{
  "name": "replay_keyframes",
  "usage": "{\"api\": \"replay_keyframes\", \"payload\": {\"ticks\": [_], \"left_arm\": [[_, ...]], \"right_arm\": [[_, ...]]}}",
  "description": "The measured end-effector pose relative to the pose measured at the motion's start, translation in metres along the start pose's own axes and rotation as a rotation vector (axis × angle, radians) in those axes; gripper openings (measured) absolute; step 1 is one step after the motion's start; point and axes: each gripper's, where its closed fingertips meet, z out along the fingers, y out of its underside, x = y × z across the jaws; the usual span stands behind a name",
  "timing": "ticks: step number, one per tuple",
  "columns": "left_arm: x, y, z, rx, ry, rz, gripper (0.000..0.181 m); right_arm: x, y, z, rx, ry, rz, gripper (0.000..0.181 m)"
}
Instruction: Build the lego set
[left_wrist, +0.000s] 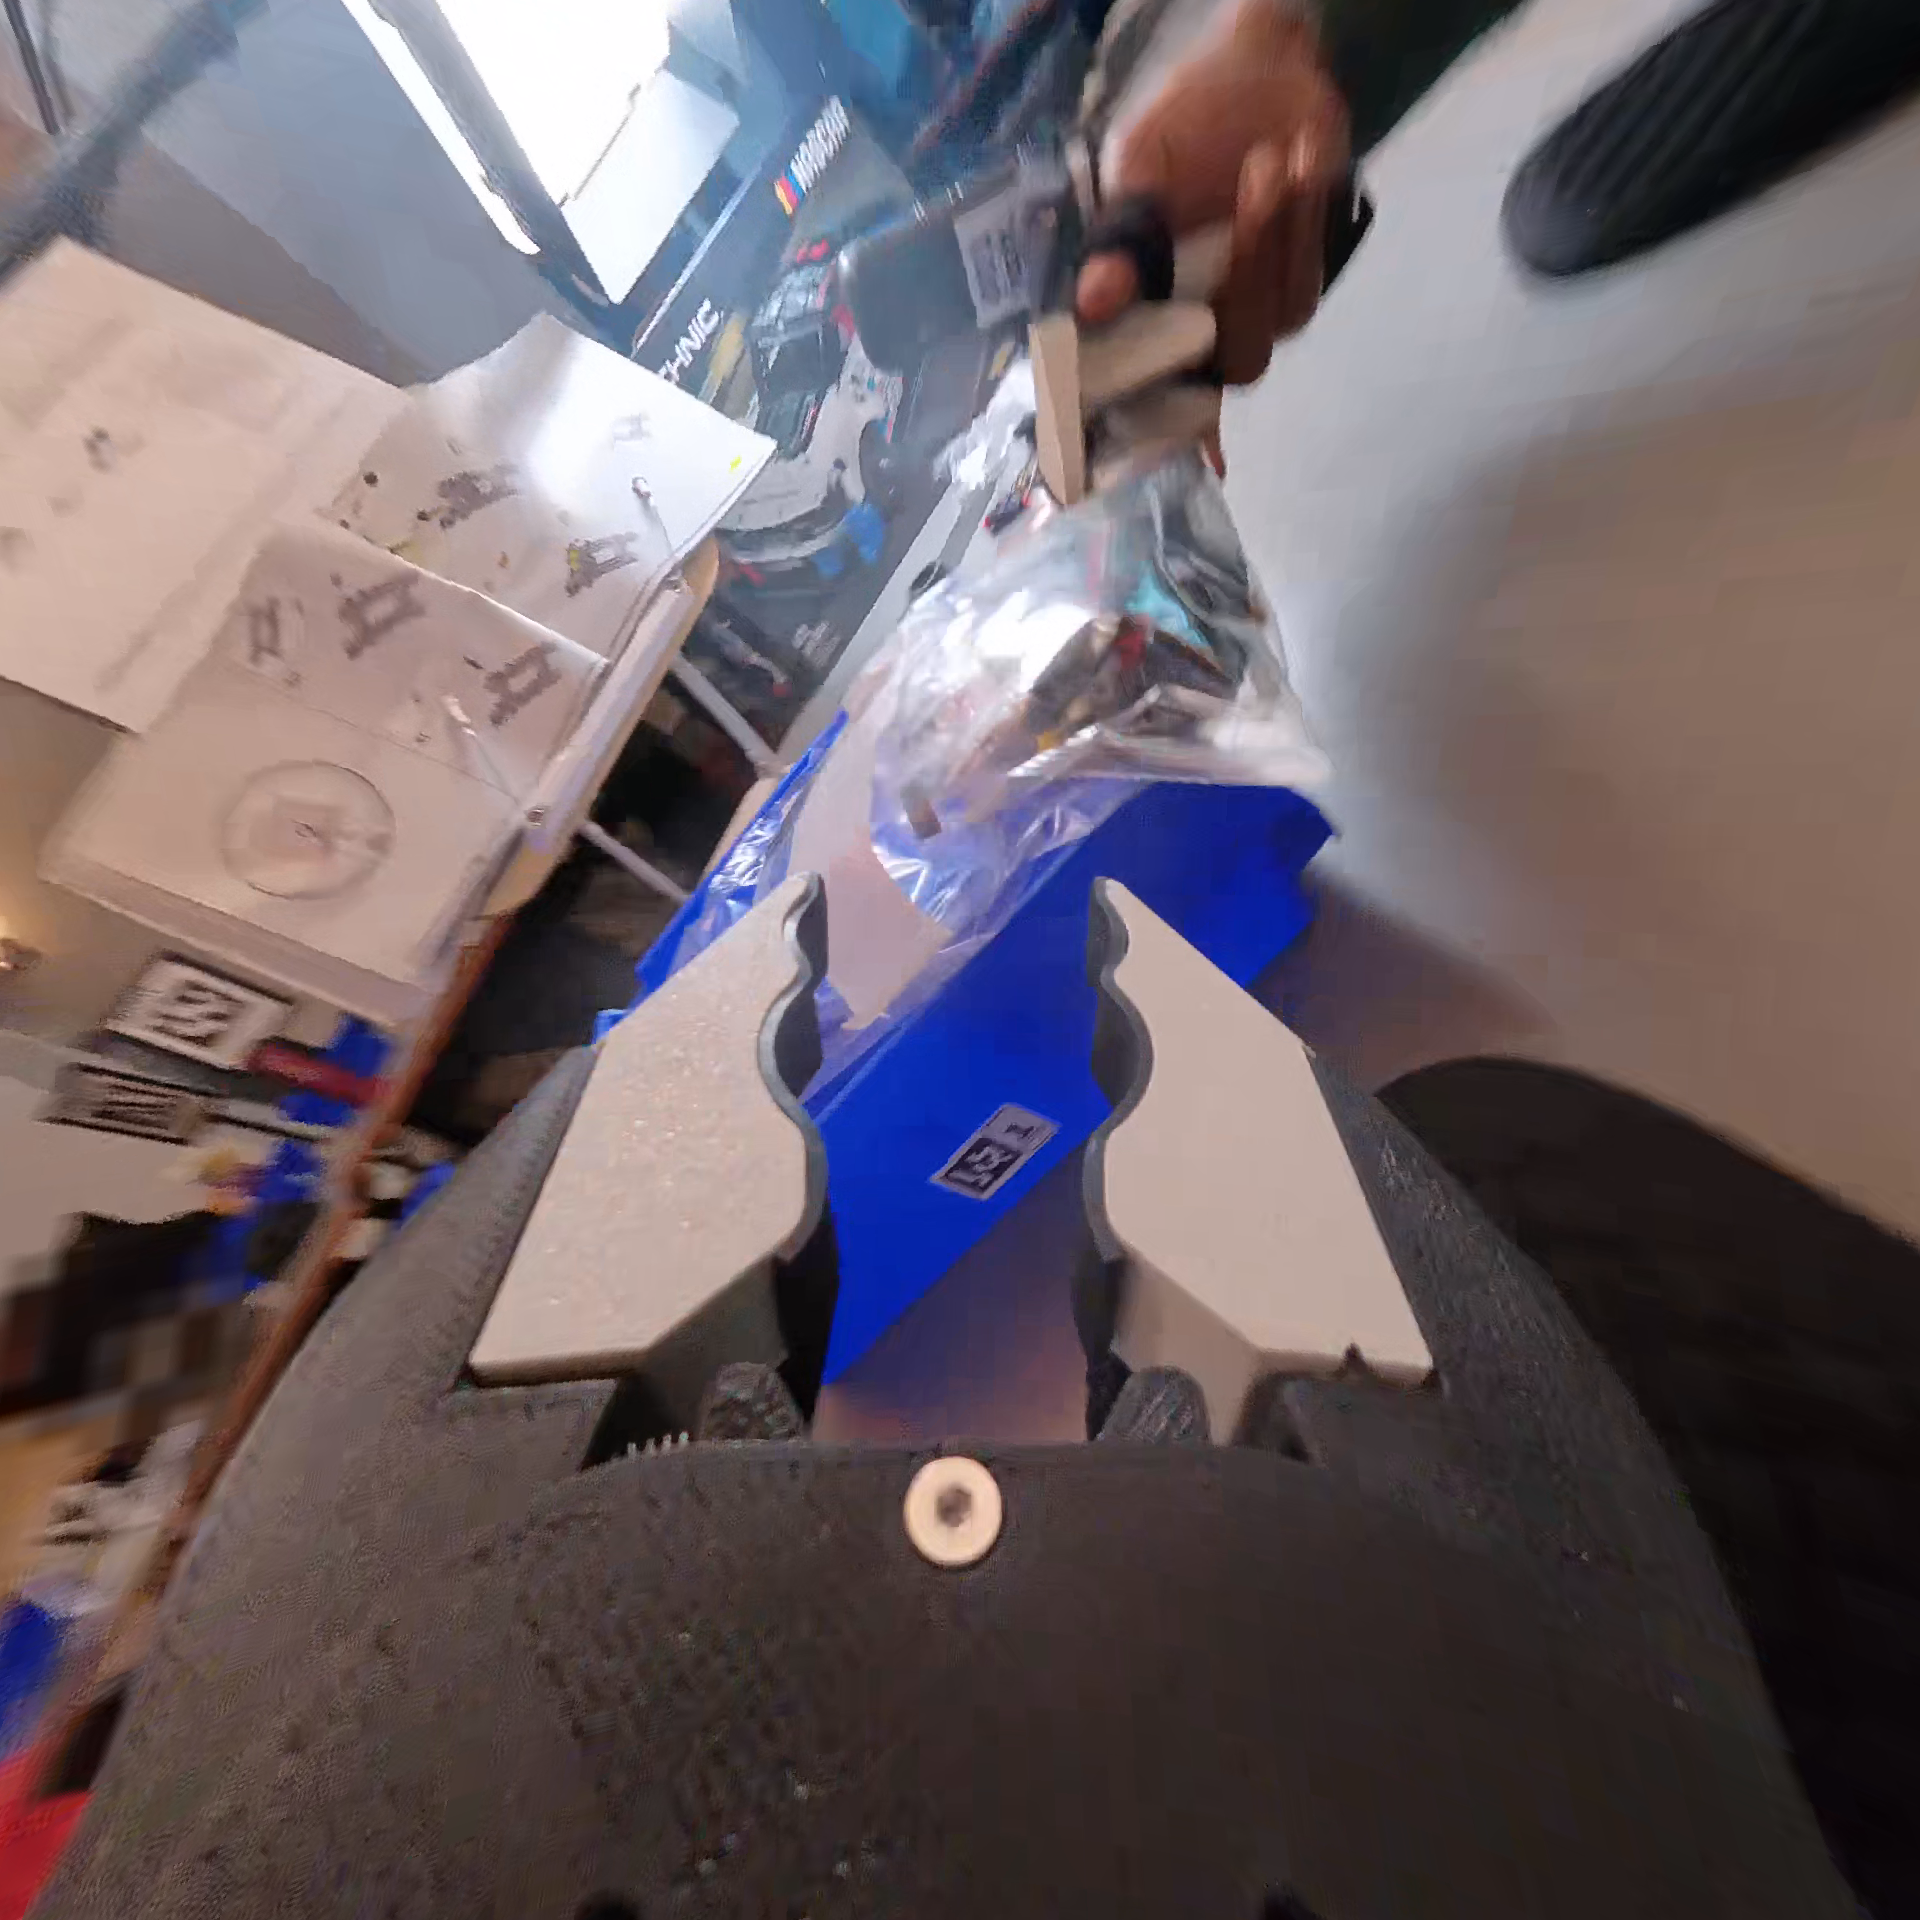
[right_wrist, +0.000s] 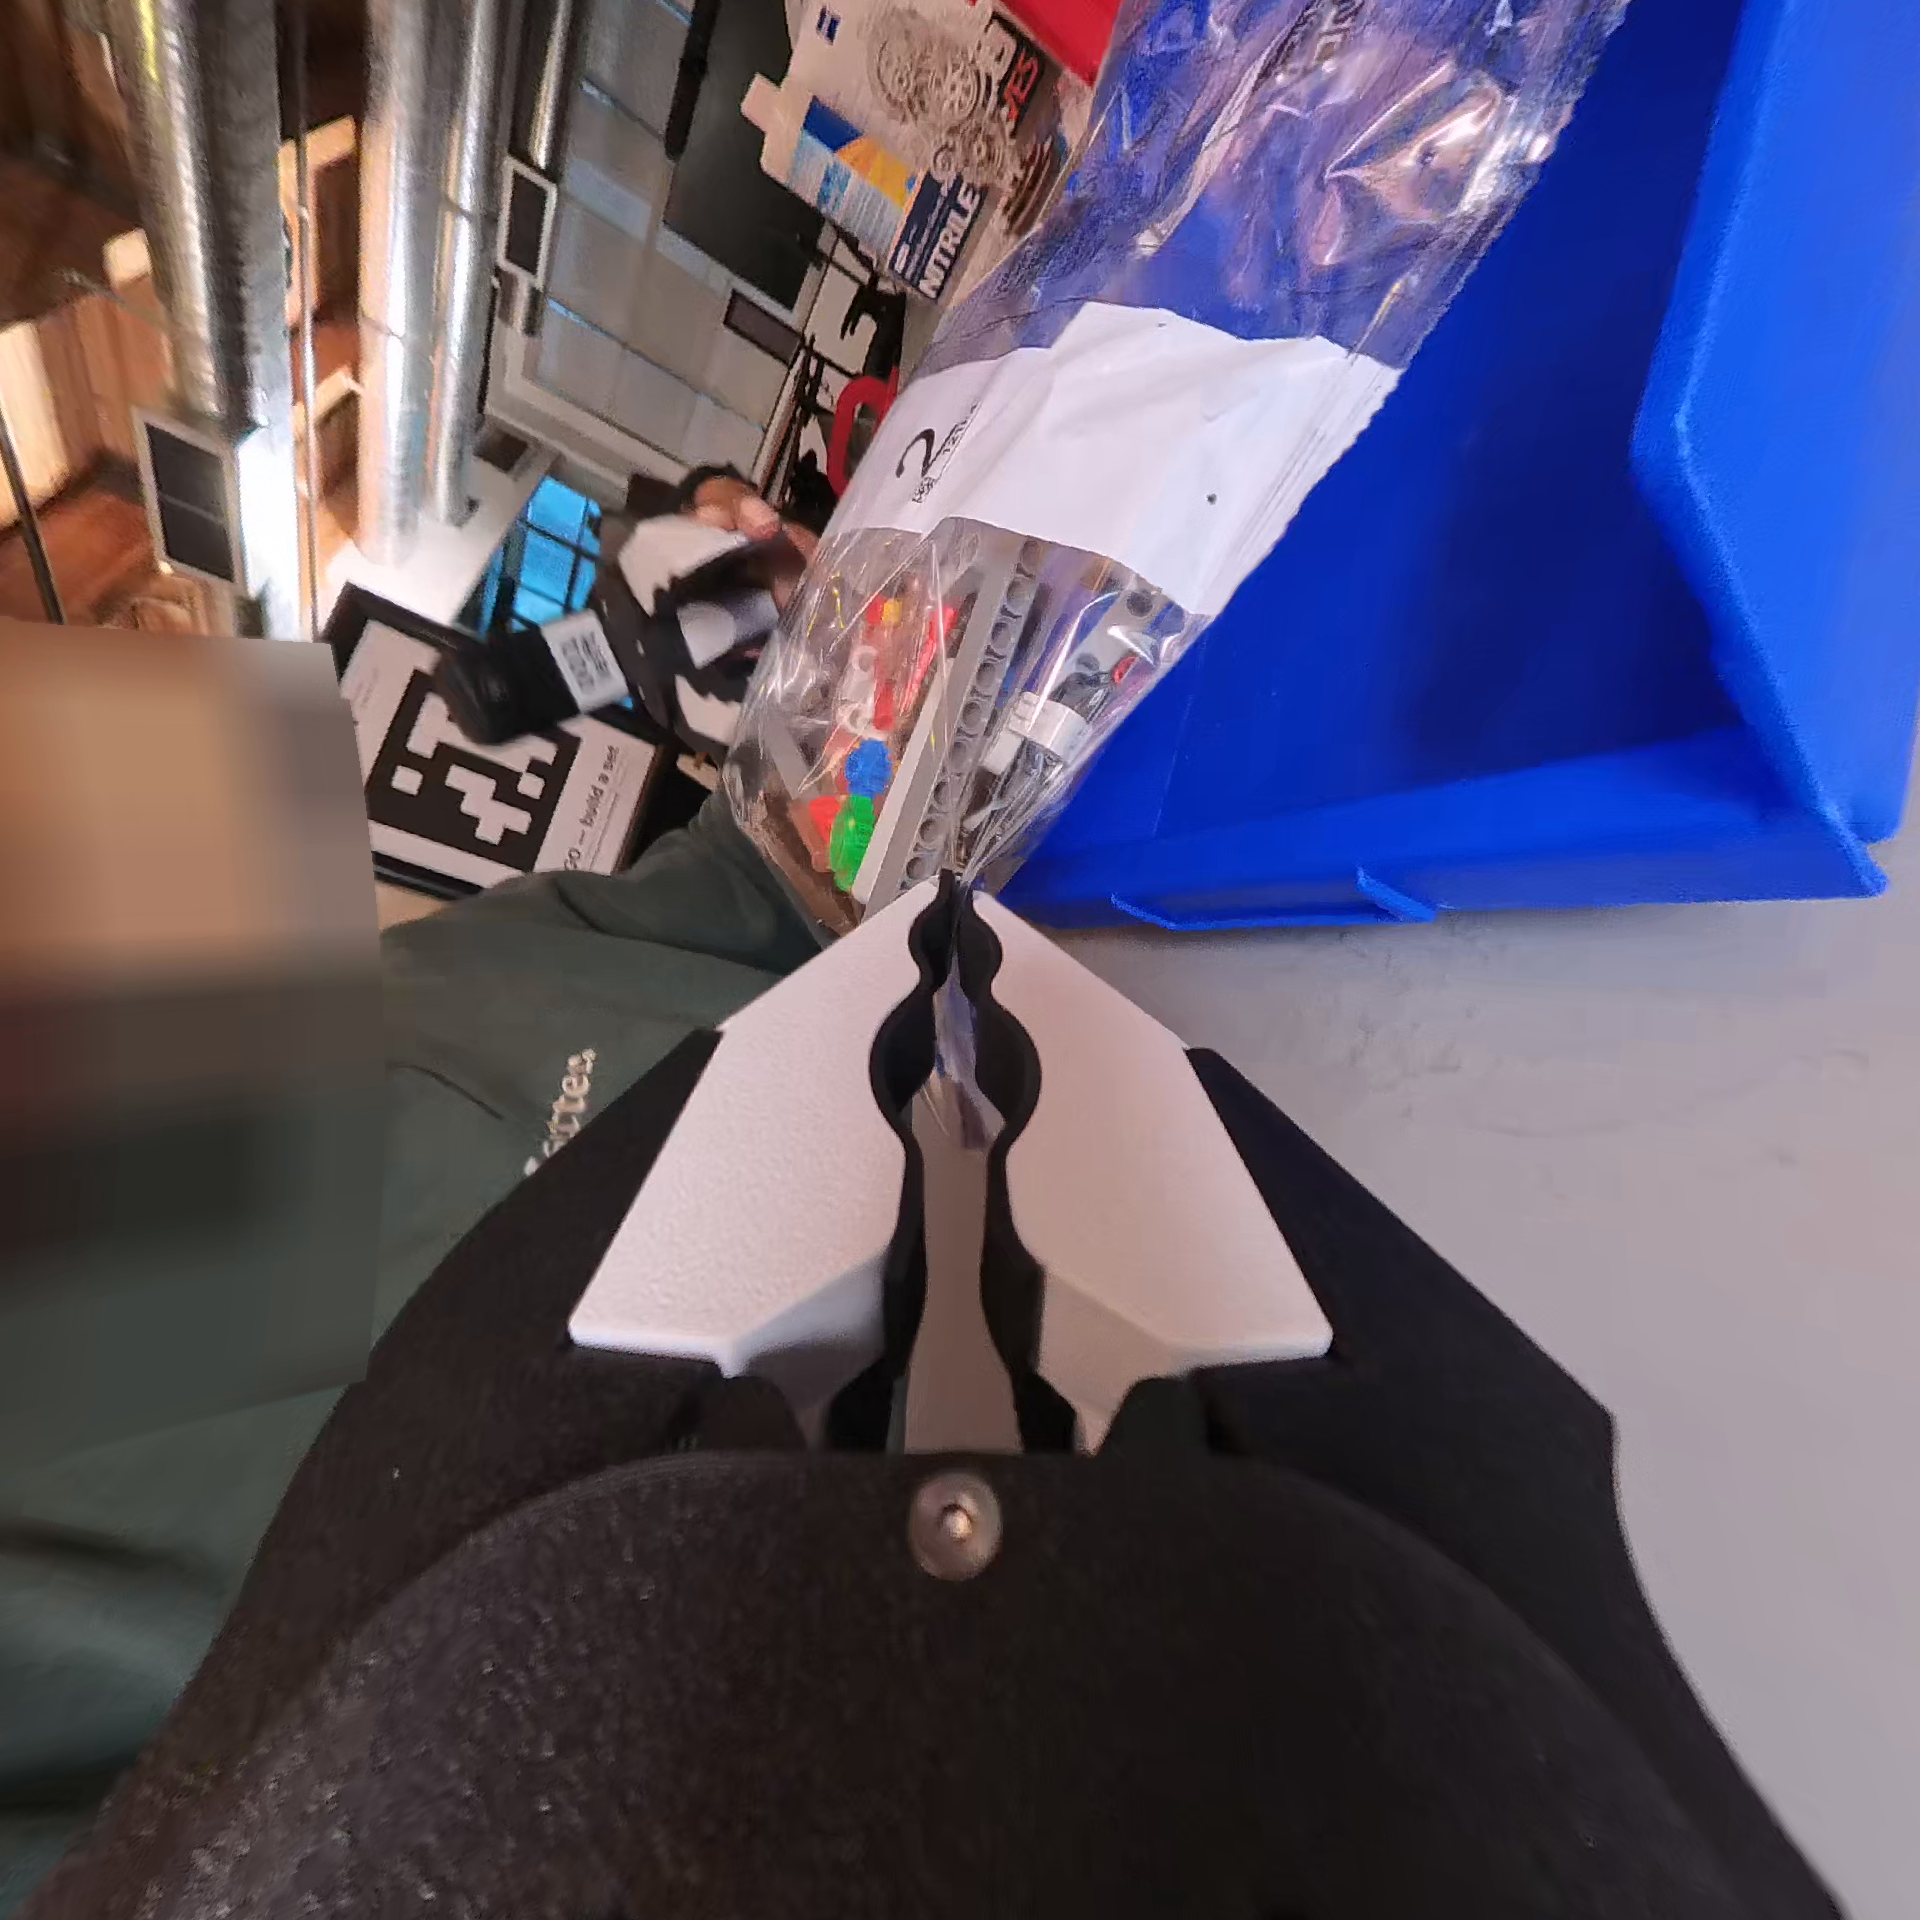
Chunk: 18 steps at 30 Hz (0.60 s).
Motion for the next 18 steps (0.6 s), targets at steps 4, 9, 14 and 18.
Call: {"api": "replay_keyframes", "payload": {"ticks": [4, 9, 14, 18], "left_arm": [[0.006, 0.008, 0.023, -0.058, -0.086, 0.241, 0.050], [-0.001, -0.005, 0.037, 0.034, -0.046, 0.164, 0.019], [-0.020, -0.016, 0.032, 0.153, 0.022, -0.100, 0.004], [-0.032, -0.007, 0.030, 0.181, 0.110, -0.290, 0.003]], "right_arm": [[-0.002, -0.001, 0.008, 0.043, -0.014, 0.030, 0.000], [-0.006, -0.003, 0.011, 0.083, -0.016, 0.008, 0.000], [-0.011, -0.006, 0.002, 0.131, 0.004, -0.197, 0.020], [-0.019, -0.003, -0.014, 0.162, 0.135, -0.710, 0.042]]}}
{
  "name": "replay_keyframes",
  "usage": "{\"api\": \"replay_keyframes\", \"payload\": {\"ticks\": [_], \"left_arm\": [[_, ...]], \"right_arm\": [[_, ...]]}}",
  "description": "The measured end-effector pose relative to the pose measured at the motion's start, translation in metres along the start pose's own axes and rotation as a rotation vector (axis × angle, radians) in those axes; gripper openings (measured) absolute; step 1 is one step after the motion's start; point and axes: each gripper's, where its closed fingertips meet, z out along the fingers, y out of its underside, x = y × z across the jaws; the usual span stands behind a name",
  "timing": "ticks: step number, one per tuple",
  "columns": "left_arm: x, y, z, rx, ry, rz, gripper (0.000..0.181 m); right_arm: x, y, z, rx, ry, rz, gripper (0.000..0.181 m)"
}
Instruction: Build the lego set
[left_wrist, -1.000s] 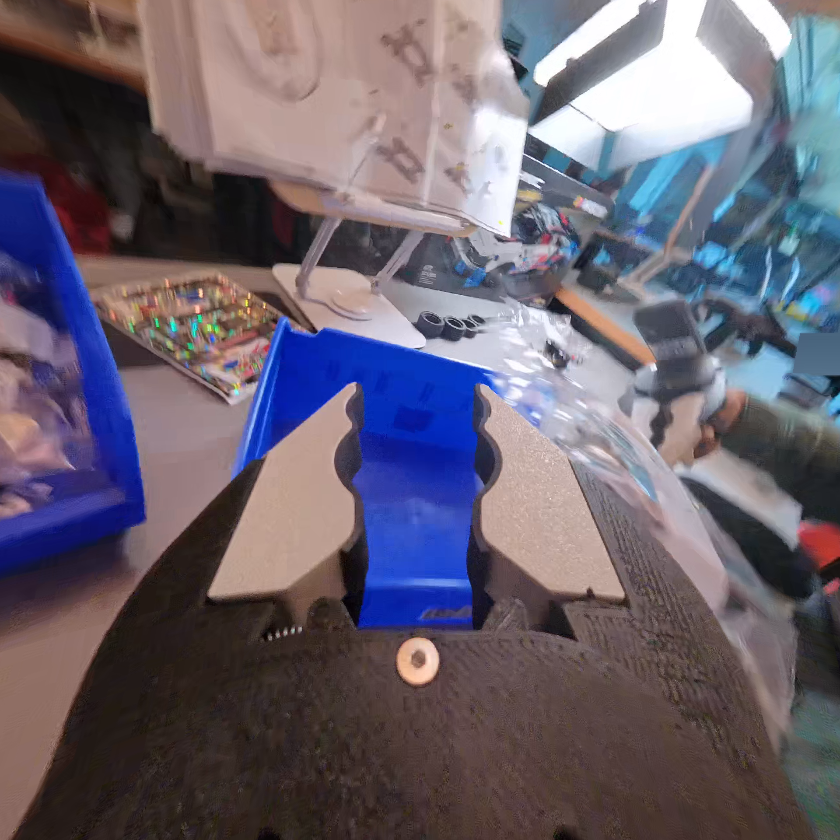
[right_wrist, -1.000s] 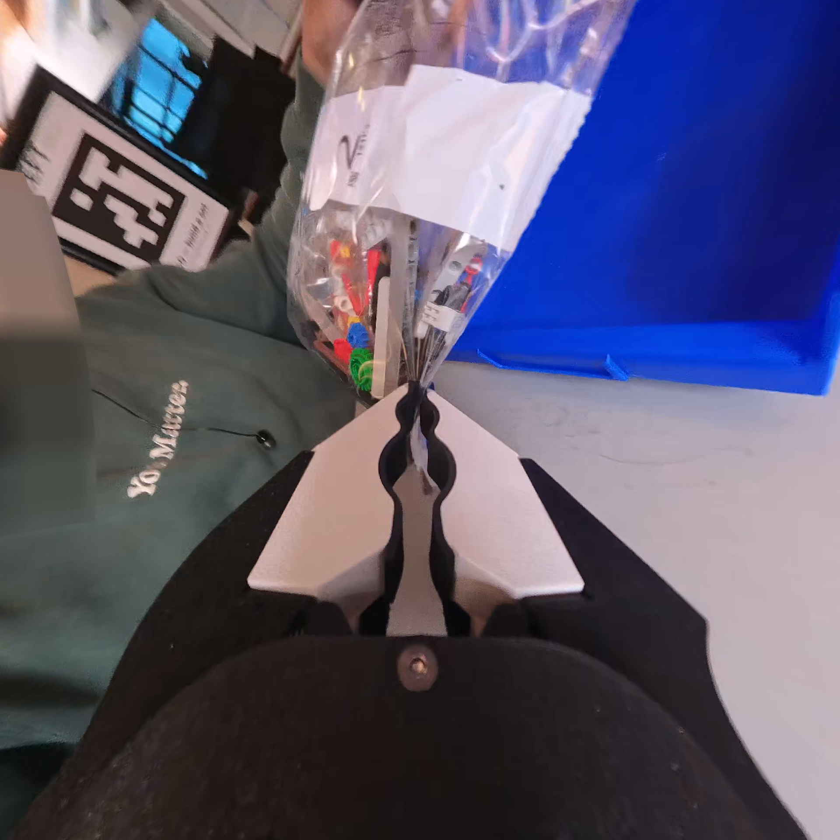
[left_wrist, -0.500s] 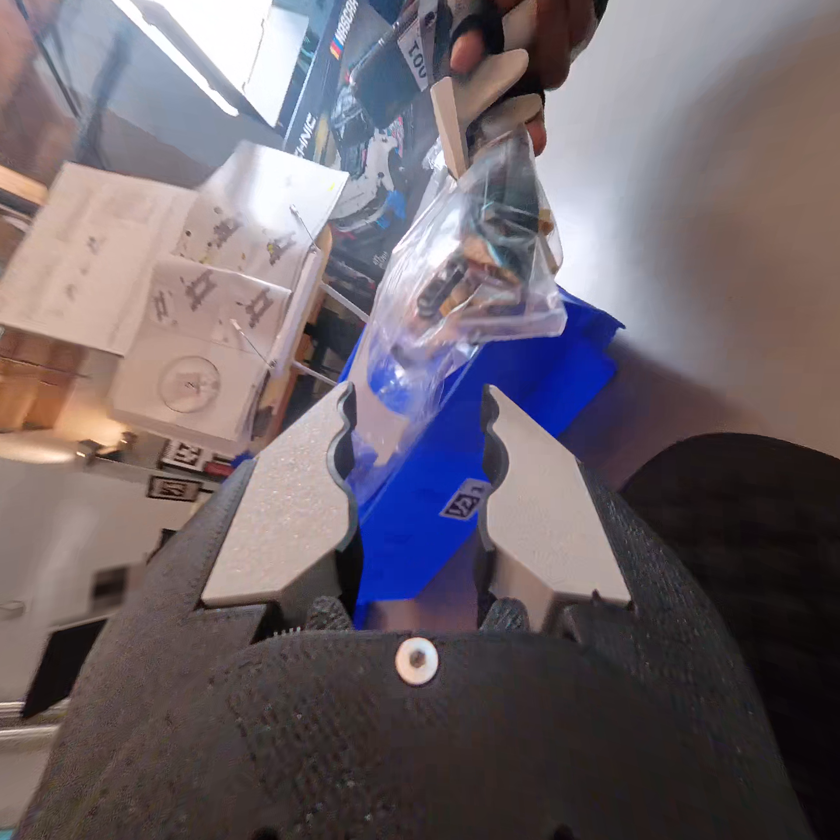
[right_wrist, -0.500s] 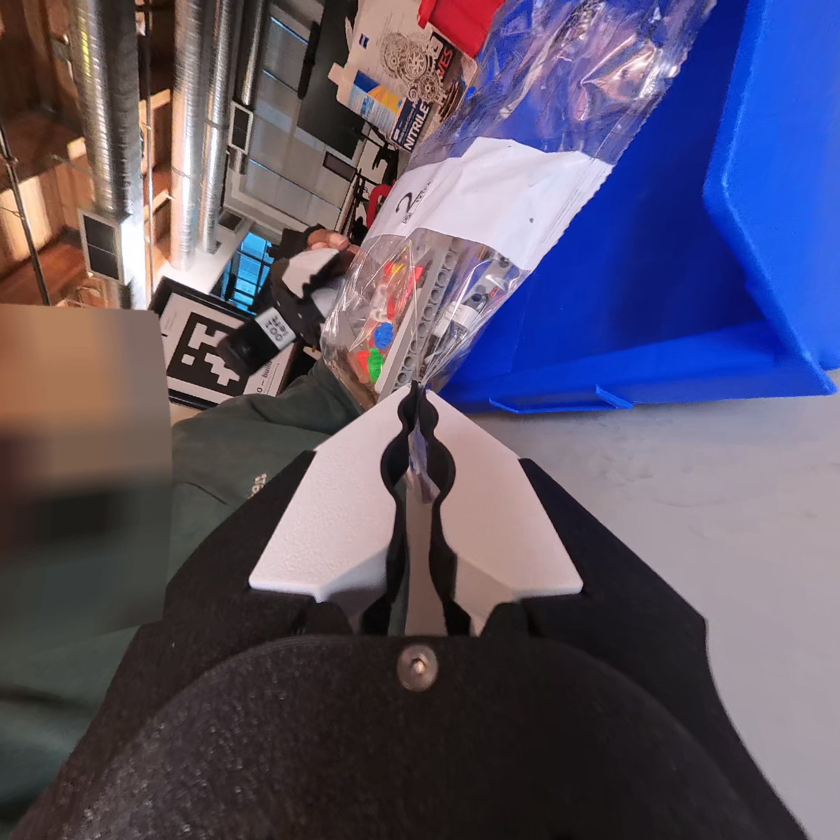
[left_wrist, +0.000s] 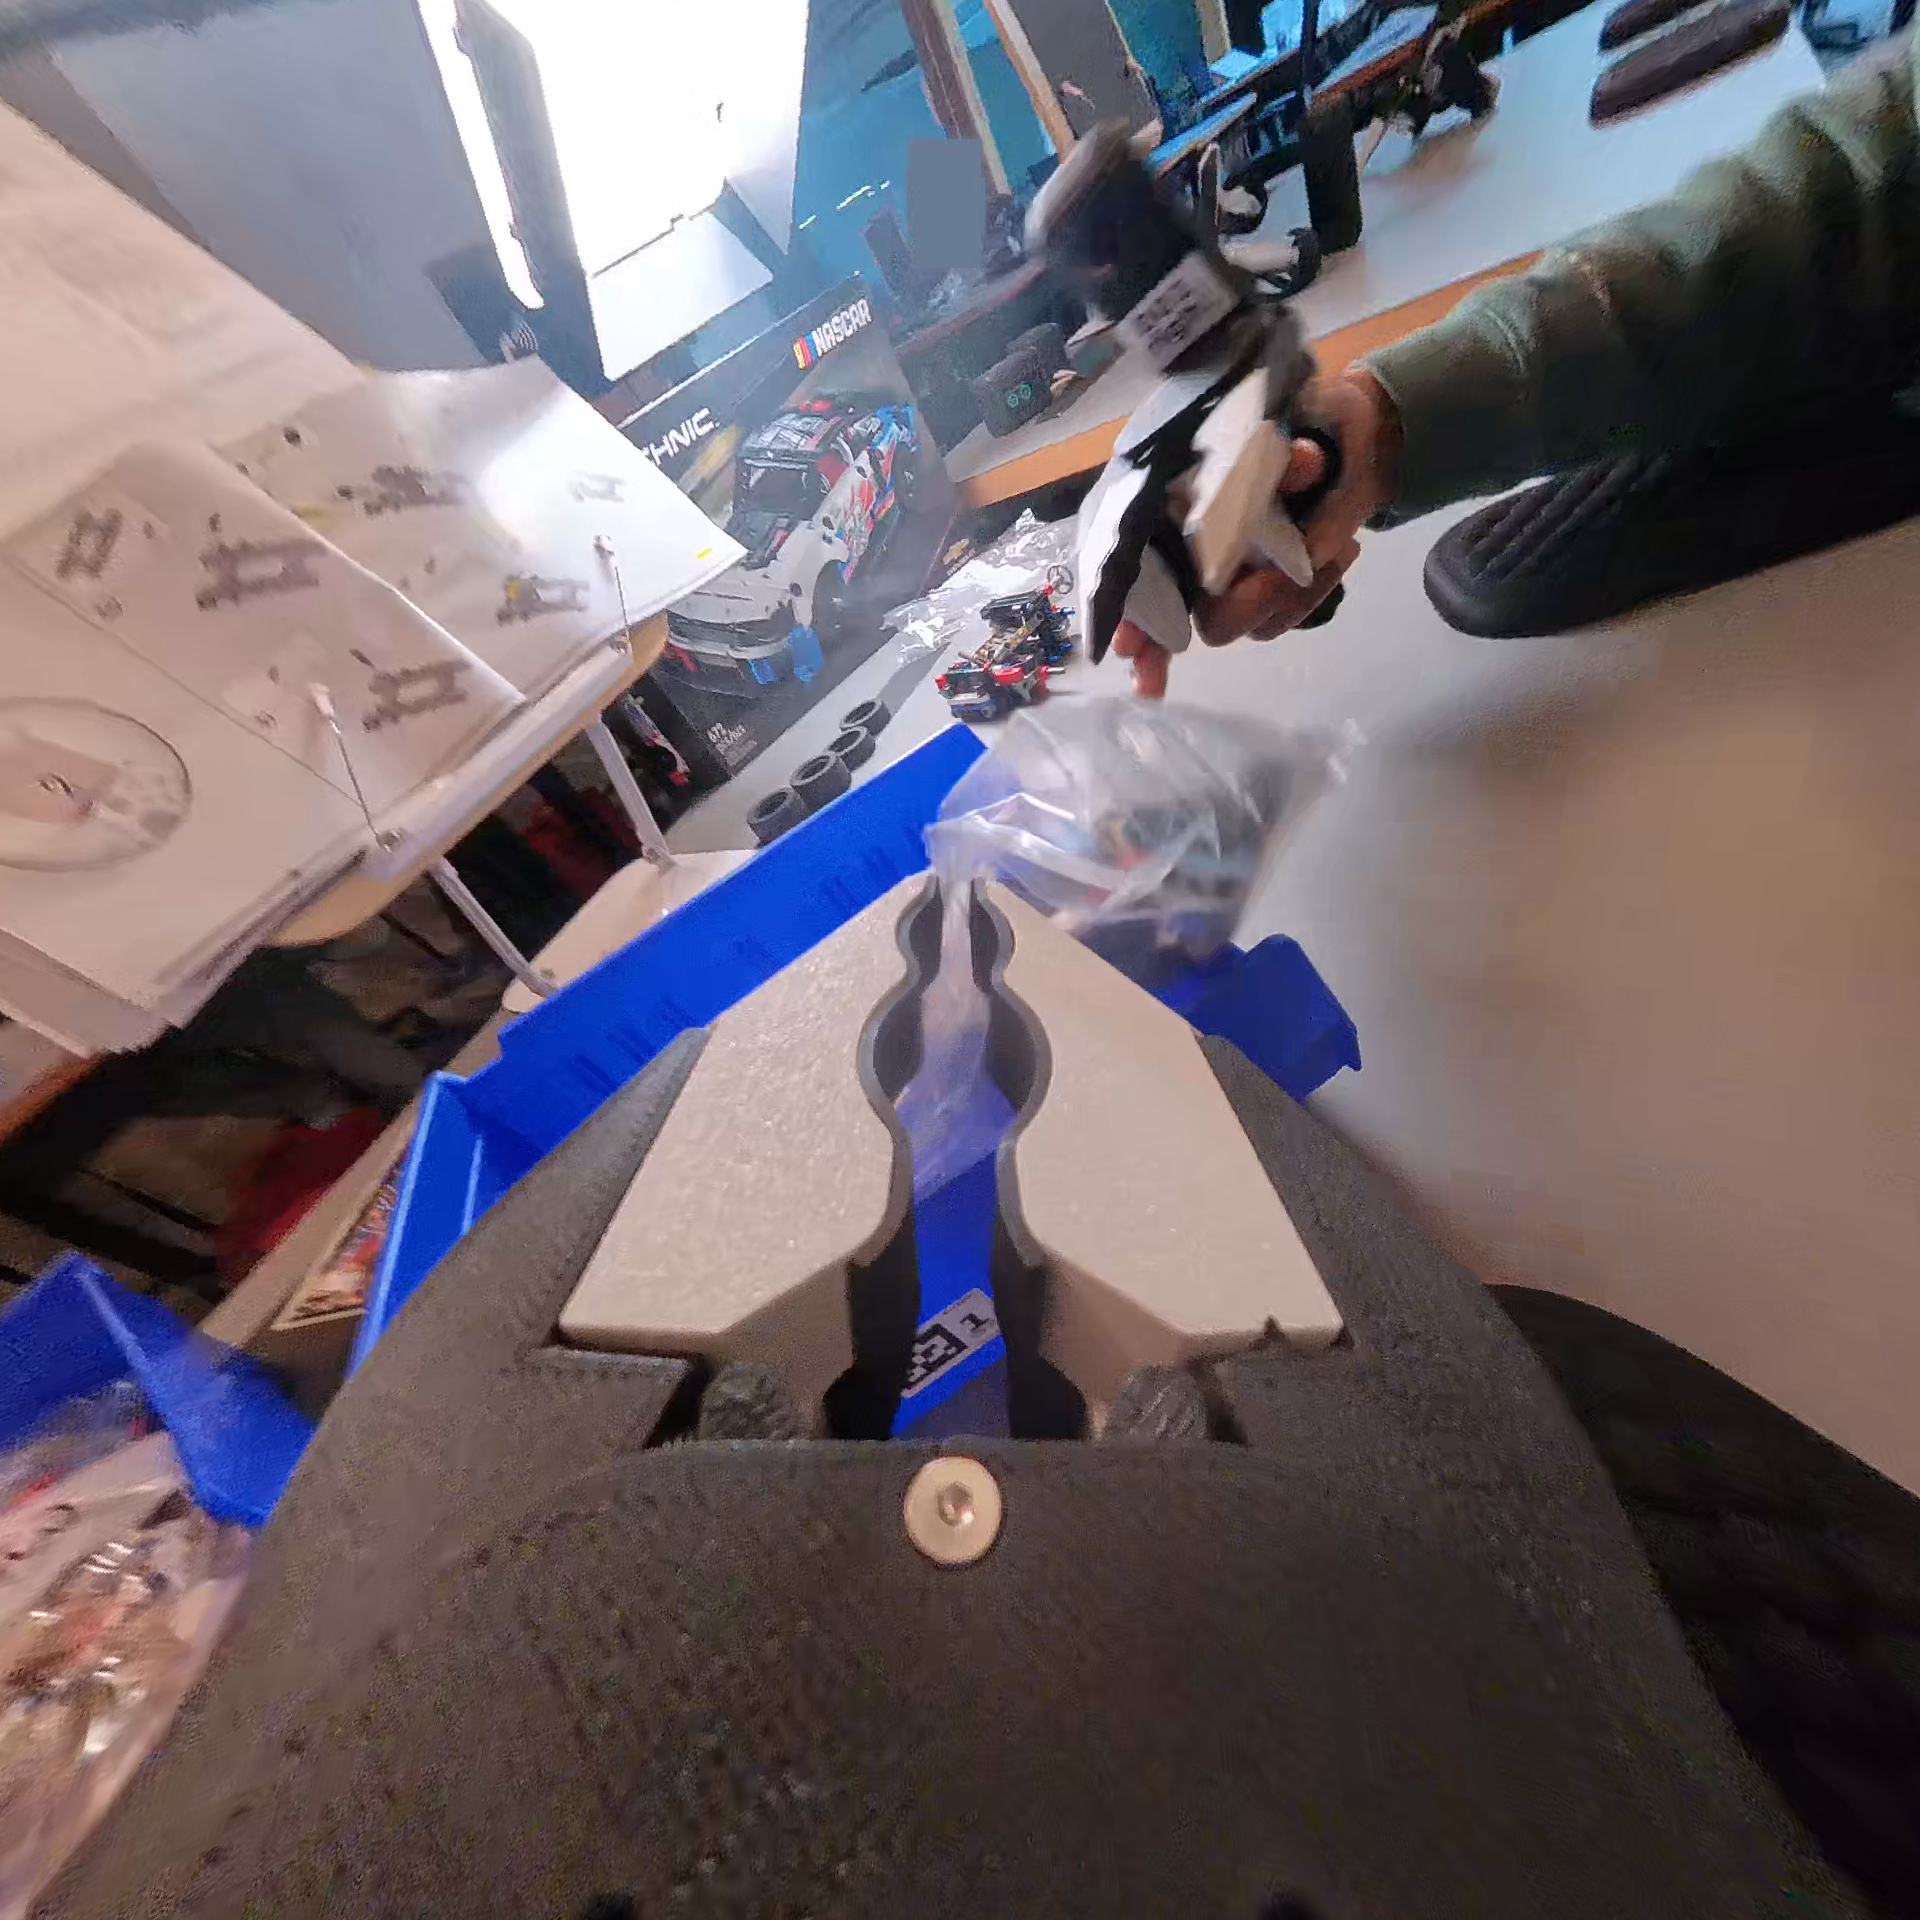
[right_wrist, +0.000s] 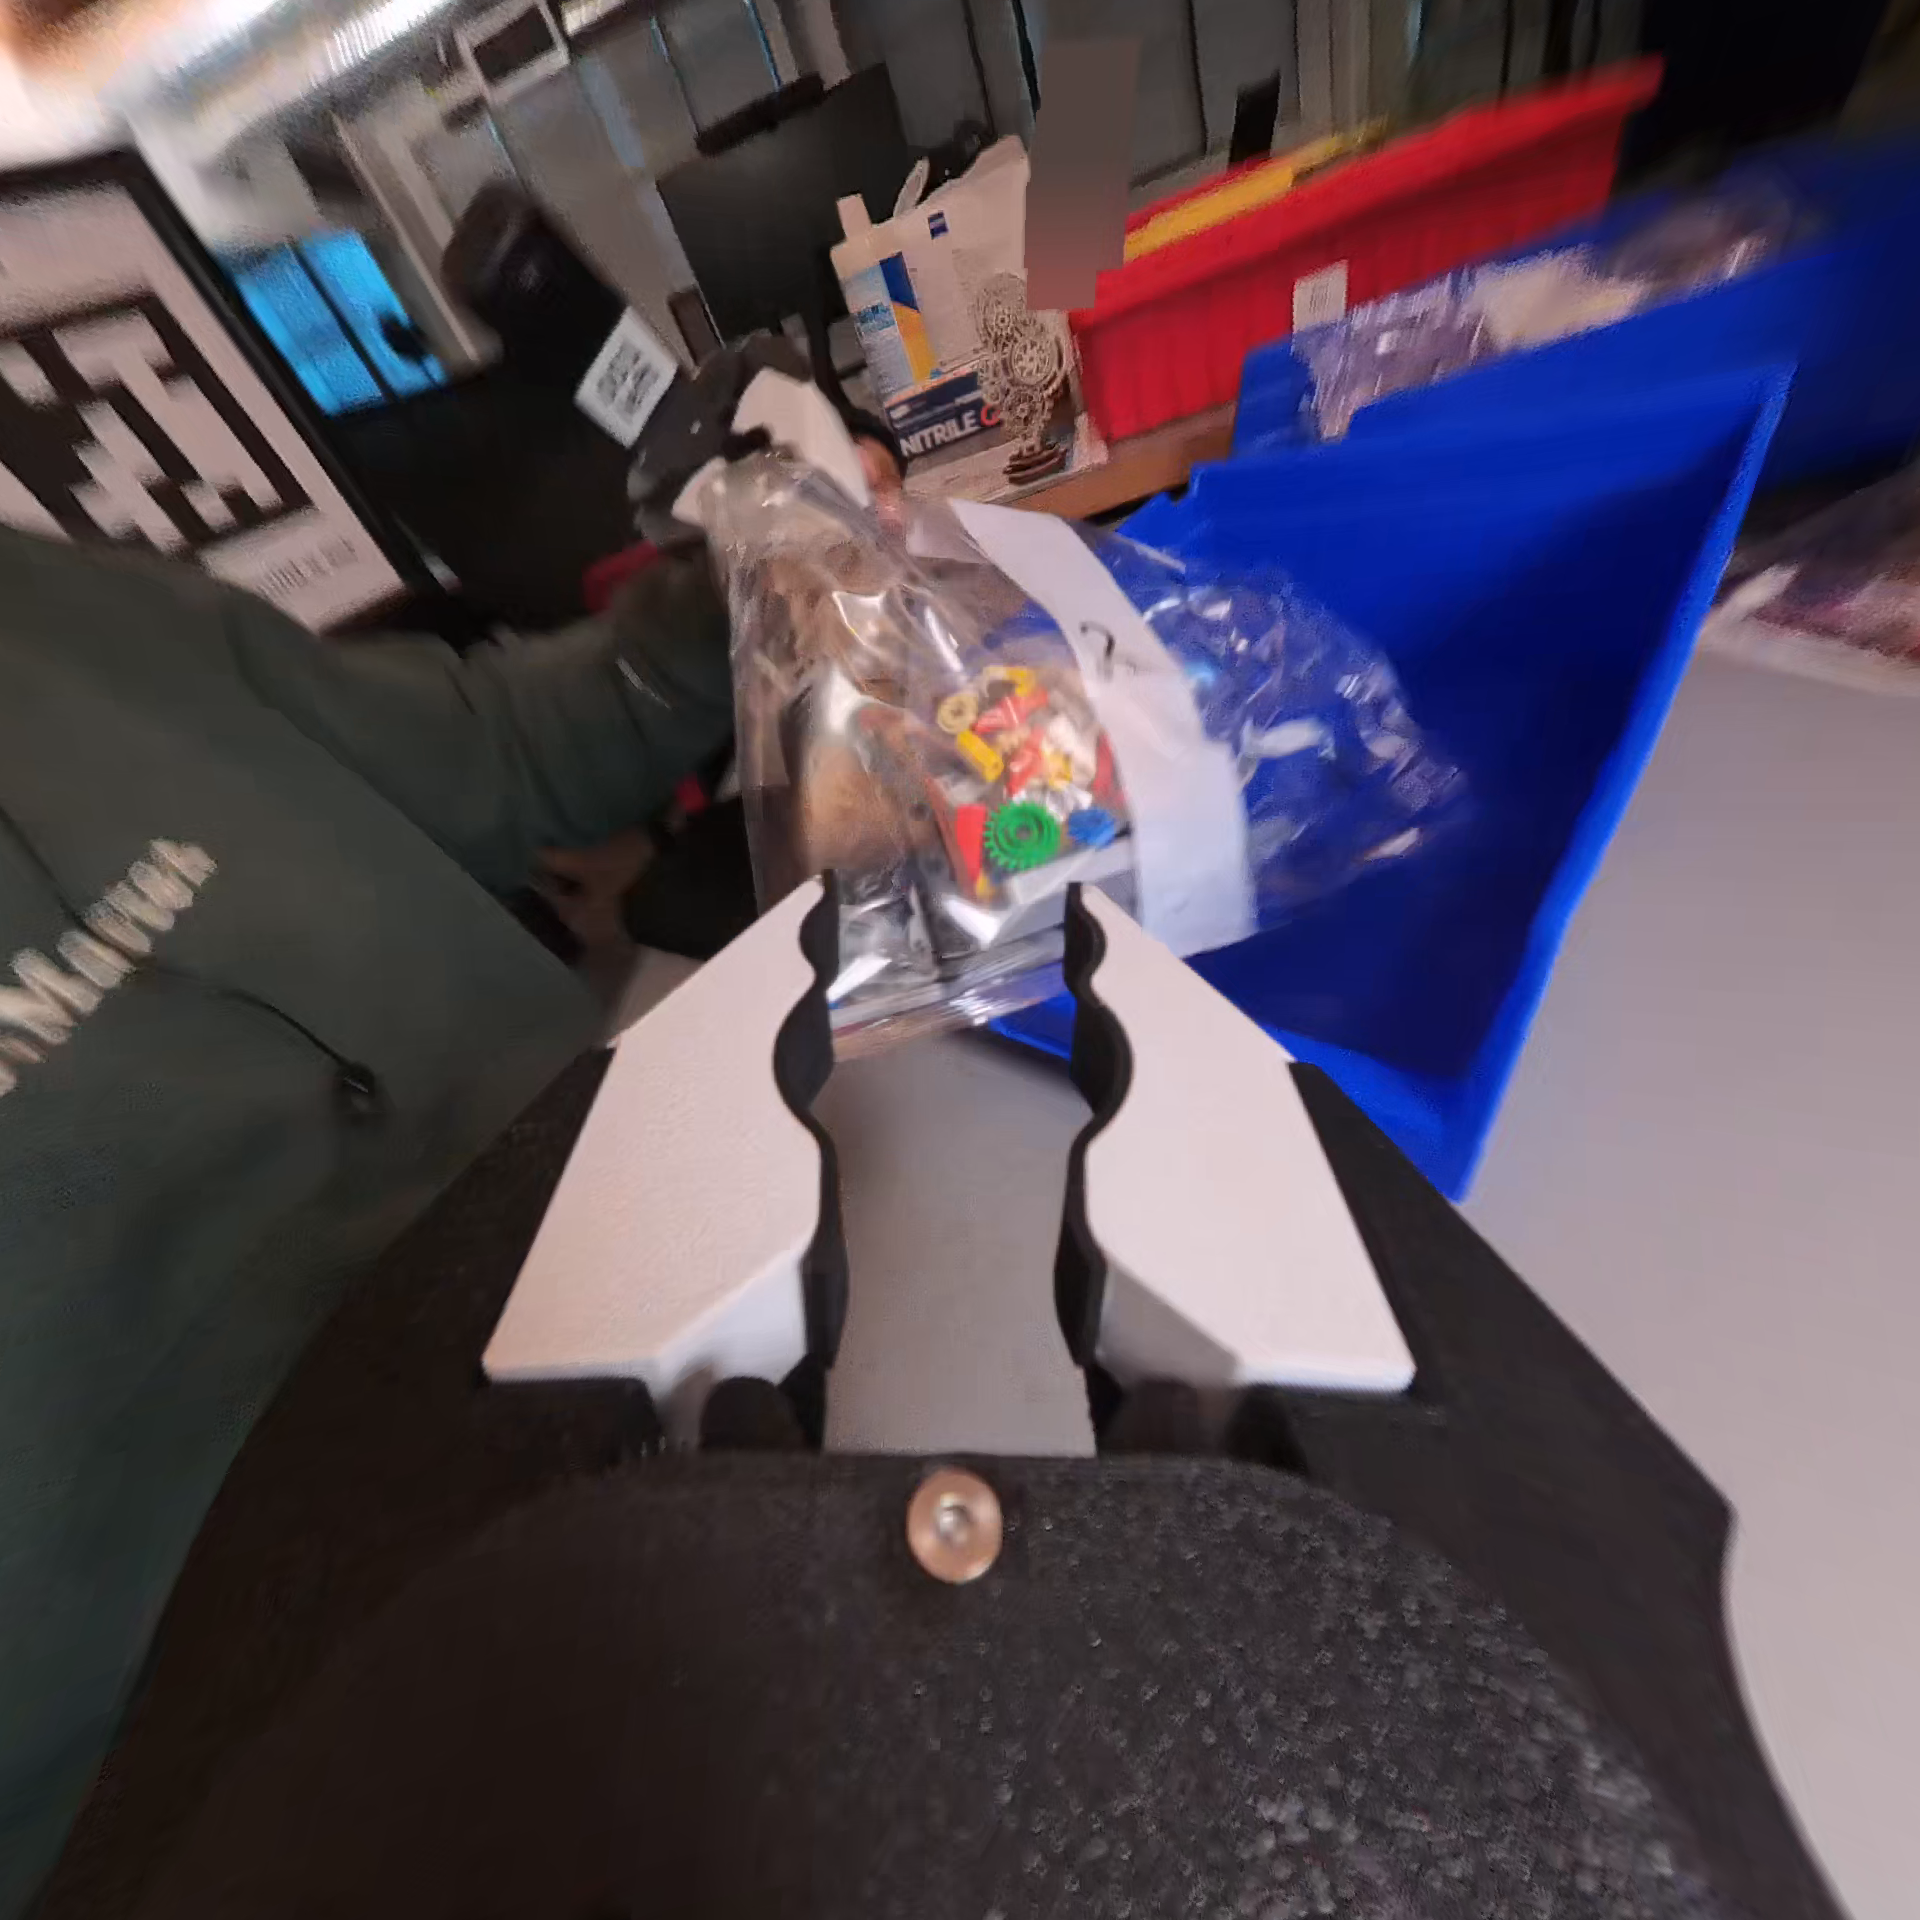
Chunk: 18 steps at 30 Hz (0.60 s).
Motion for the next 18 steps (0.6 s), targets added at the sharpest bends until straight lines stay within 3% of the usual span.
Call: {"api": "replay_keyframes", "payload": {"ticks": [4, 6, 10, 14, 15, 18], "left_arm": [[-0.013, 0.009, -0.001, 0.030, 0.000, -0.129, 0.001], [-0.021, 0.013, 0.000, 0.019, -0.026, -0.176, 0.001], [-0.033, 0.015, 0.008, -0.019, -0.069, -0.263, 0.001], [-0.043, 0.016, 0.014, -0.011, -0.069, -0.377, 0.000], [-0.047, 0.017, 0.015, -0.009, -0.079, -0.407, 0.000], [-0.056, 0.023, 0.012, -0.019, -0.079, -0.452, 0.001]], "right_arm": [[0.002, 0.020, -0.001, -0.115, 0.144, -0.484, 0.066], [-0.005, 0.036, 0.013, -0.178, 0.165, -0.568, 0.073], [-0.009, 0.053, 0.054, -0.206, 0.306, -0.747, 0.069], [0.019, 0.054, 0.064, -0.262, 0.564, -0.922, 0.033], [0.020, 0.053, 0.065, -0.251, 0.568, -0.915, 0.013], [0.023, 0.037, 0.059, -0.214, 0.579, -0.885, 0.002]]}}
